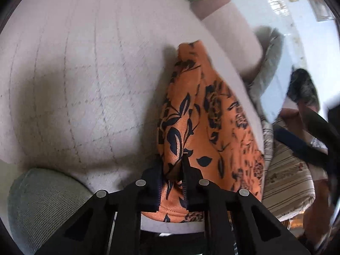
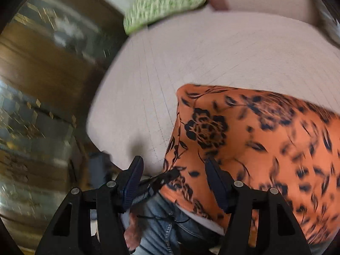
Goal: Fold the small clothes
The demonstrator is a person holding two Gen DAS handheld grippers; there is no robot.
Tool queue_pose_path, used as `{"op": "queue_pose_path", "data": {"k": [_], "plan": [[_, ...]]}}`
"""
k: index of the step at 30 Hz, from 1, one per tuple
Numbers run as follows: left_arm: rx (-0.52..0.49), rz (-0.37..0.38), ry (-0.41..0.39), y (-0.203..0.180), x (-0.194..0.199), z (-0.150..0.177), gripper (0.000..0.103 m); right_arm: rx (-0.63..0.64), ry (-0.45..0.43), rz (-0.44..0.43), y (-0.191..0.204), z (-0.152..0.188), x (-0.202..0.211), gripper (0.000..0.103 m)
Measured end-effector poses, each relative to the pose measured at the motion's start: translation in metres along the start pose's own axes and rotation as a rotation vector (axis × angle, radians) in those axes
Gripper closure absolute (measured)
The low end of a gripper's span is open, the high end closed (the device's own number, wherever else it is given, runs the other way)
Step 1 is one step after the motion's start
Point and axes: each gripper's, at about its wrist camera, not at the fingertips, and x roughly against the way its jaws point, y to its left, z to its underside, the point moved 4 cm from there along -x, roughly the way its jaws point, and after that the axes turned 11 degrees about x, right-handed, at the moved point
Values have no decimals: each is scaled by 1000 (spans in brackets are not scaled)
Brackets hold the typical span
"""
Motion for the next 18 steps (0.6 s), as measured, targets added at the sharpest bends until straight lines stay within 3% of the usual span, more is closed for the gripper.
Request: {"op": "queue_pose_path", "data": {"k": [4, 6, 8, 11, 14, 16, 18], "plan": [[-93, -7, -50, -8, 3, 6, 91, 43, 194, 82, 9, -37, -65, 40], [-134, 36, -75, -14, 10, 11, 92, 84, 283, 110, 18, -48, -94, 42], [-150, 82, -82, -13, 16, 13, 92, 108, 356, 137, 20, -50, -115, 41], [-136, 101, -65, -7, 15, 12, 92, 143, 444, 289, 11, -47, -134, 41], [-155, 153, -72, -12, 18, 13, 93, 183, 502, 375, 7, -39, -148, 43], [-188, 154, -88, -17, 19, 13, 93, 215, 523, 433, 8, -32, -156, 54], [-215, 145, -94, -21, 19, 16, 93, 259, 507, 476, 15, -31, -155, 74]]}}
